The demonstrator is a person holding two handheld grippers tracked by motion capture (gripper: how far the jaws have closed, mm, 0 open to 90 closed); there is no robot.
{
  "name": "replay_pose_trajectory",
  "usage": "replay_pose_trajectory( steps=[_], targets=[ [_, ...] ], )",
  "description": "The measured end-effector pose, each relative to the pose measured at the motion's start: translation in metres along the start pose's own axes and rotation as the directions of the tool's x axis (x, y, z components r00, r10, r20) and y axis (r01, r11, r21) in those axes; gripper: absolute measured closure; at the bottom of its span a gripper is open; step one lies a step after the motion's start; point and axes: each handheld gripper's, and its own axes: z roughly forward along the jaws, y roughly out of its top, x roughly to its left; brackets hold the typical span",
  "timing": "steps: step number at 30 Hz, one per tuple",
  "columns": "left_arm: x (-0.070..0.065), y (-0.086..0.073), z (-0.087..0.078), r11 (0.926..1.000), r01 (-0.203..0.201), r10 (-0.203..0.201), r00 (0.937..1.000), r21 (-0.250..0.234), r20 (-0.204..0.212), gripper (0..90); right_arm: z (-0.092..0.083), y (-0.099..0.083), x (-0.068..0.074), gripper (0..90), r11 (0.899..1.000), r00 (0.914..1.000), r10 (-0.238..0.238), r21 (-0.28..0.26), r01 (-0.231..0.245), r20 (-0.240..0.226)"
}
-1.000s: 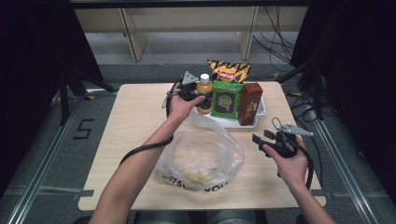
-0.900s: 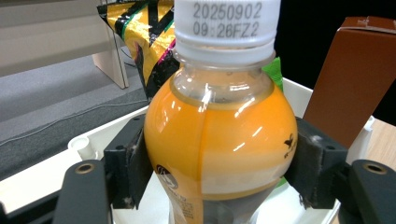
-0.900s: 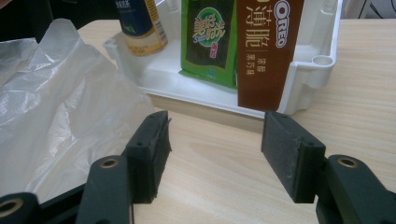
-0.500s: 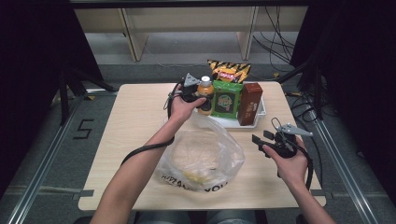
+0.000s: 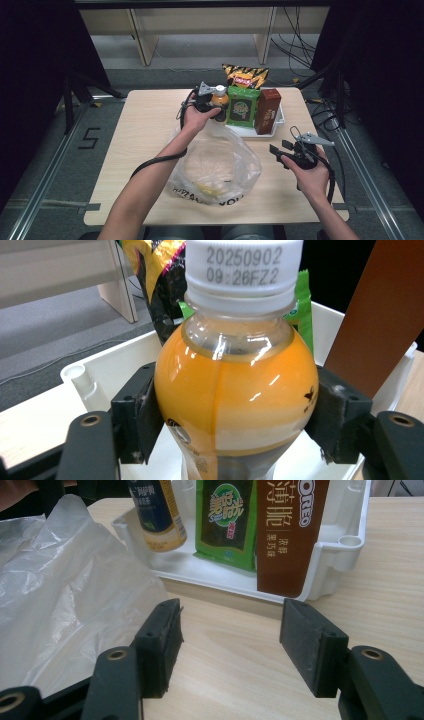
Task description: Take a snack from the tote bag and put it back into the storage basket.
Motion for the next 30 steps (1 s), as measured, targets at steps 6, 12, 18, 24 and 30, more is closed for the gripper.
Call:
replay_pose_trajectory(
  steps=[6, 12, 18, 24, 30],
  targets=[
    [0.0, -0.003, 0.003, 1.0, 0.001, -0.001, 1.0, 0.003, -0.001, 30.3, 0.0, 0.0, 0.0, 42.4, 1.0, 1.0, -0.001, 0.004, 0.001, -0.006],
    [0.0, -0.006, 0.005, 0.9998, -0.002, 0.002, 1.0, 0.02, -0.008, 30.2, -0.001, -0.001, -0.002, 42.4, 1.0, 0.9997, -0.022, 0.012, 0.022, -0.014],
    [0.001, -0.007, 0.005, 0.9997, -0.003, 0.003, 1.0, 0.023, -0.01, 30.2, -0.001, -0.001, -0.002, 42.4, 1.0, 0.9996, -0.026, 0.008, 0.026, -0.011],
    [0.002, -0.01, 0.007, 0.9995, -0.006, 0.006, 0.9999, 0.03, -0.011, 30.2, 0.0, 0.0, 0.0, 42.4, 1.0, 0.9999, -0.004, 0.001, 0.004, -0.01],
    [0.004, -0.013, 0.009, 0.9992, -0.001, 0.002, 0.9999, 0.039, -0.016, 30.2, 0.0, -0.001, -0.002, 42.4, 1.0, 0.9997, -0.024, 0.008, 0.024, -0.011]
  ],
)
